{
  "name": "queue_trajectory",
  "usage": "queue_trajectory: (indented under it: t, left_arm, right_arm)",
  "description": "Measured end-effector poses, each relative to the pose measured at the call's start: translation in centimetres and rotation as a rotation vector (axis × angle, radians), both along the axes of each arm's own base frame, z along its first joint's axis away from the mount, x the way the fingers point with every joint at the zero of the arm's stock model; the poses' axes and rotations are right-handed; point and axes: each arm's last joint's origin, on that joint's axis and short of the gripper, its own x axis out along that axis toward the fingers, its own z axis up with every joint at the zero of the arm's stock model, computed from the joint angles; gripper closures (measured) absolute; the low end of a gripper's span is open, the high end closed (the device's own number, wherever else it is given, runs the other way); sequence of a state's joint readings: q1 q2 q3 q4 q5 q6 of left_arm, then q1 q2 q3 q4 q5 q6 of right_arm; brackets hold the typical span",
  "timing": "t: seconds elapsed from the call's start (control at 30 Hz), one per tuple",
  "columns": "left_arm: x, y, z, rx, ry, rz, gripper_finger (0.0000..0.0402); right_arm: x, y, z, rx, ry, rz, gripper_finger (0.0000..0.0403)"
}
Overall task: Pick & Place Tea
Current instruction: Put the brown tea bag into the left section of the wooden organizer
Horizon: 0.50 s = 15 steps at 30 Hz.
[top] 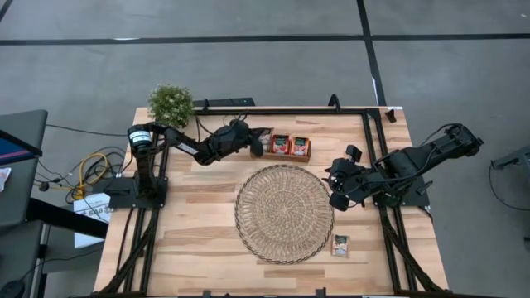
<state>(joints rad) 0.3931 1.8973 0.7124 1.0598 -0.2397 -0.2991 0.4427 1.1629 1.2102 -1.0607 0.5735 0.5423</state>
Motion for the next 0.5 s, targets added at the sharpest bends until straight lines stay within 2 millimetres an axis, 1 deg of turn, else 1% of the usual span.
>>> queue_trajectory:
  t: [0.2, 0.5]
  left_arm:
    - [-0.11, -0.06, -0.77, 0.004, 0.101, -0.008, 0.0401]
    - [-0.12, -0.07, -0.81, 0.009, 0.110, -0.010, 0.0401]
  right_arm:
    - [0.00, 0.00, 0.00, -0.001, 0.000, 0.000, 0.0285]
    - [0.00, 0.00, 0.00, -0.001, 0.000, -0.001, 0.0285]
